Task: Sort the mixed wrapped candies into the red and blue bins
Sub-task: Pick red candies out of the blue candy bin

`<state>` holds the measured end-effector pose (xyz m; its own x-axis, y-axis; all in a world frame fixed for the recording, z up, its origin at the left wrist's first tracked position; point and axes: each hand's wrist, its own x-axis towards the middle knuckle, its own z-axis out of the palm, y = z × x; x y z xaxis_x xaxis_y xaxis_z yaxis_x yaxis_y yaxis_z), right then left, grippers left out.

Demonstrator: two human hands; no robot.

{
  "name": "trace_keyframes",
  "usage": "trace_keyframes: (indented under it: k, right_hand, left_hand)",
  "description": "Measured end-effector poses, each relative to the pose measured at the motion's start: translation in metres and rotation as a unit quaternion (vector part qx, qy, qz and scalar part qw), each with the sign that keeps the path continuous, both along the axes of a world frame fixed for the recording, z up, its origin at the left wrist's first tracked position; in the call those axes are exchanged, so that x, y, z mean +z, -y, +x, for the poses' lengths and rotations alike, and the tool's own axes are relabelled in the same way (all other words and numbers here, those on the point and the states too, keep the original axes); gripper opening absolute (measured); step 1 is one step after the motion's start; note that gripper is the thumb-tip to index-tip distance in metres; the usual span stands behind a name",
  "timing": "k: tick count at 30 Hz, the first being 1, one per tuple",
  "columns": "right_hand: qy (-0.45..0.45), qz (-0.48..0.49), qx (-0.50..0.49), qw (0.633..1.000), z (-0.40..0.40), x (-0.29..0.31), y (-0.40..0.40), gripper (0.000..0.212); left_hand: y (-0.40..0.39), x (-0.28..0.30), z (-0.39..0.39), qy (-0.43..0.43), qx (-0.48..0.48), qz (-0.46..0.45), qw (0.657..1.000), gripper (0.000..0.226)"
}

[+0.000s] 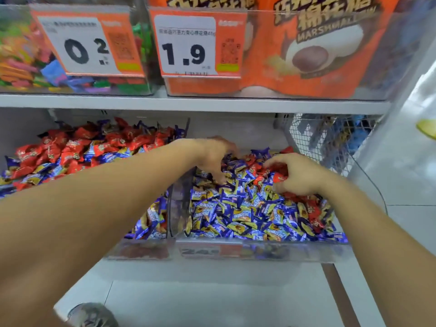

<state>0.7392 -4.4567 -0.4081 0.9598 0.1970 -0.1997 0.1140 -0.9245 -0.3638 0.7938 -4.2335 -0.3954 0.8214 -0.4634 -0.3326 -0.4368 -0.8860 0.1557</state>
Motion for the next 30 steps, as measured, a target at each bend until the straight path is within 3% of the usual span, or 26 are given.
trace_keyframes:
  k: [6, 10, 15, 19, 20, 23, 25, 28, 30]
  right_hand:
    - [-0.031, -0.021, 0.039, 0.999, 0.049, -0.02, -0.026, 0.092]
    - [-0.039, -0.018, 0.05, 0.998, 0.059, -0.03, -0.024, 0.089]
    - [-0.031, -0.007, 0.038, 0.999, 0.062, -0.036, -0.02, 0.057]
    - [0.005, 0.008, 0.013, 1.0, 0.062, -0.033, -0.016, 0.038]
    - [0.008, 0.01, 0.008, 1.0, 0.061, -0.031, -0.015, 0.033]
    - [0.016, 0.0, 0.0, 1.0, 0.061, -0.026, -0.009, 0.026]
    - [0.015, 0.002, -0.005, 1.0, 0.061, -0.022, -0.008, 0.025]
    - [-0.008, 0.003, -0.009, 1.0, 0.06, -0.013, -0.006, 0.026]
    - [-0.035, -0.022, -0.011, 0.999, 0.057, -0.006, -0.006, 0.039]
  left_hand:
    - [0.013, -0.016, 0.042, 0.035, -0.003, 0.105, 0.994, 0.084]
    - [0.008, -0.023, 0.054, 0.062, 0.02, 0.067, 0.996, 0.059]
    - [0.006, -0.025, 0.055, 0.077, 0.025, -0.007, 0.997, 0.011]
    - [0.003, -0.009, 0.056, 0.113, 0.022, -0.018, 0.993, 0.004]
    - [0.001, -0.005, 0.055, 0.113, 0.022, 0.003, 0.993, 0.006]
    - [-0.003, -0.003, 0.05, 0.086, 0.013, 0.131, 0.988, 0.056]
    - [-0.004, -0.005, 0.05, 0.067, 0.0, 0.17, 0.983, 0.076]
    - [-0.002, -0.01, 0.054, 0.05, 0.011, 0.151, 0.987, 0.079]
    - [-0.003, -0.015, 0.056, 0.047, 0.021, 0.142, 0.989, 0.072]
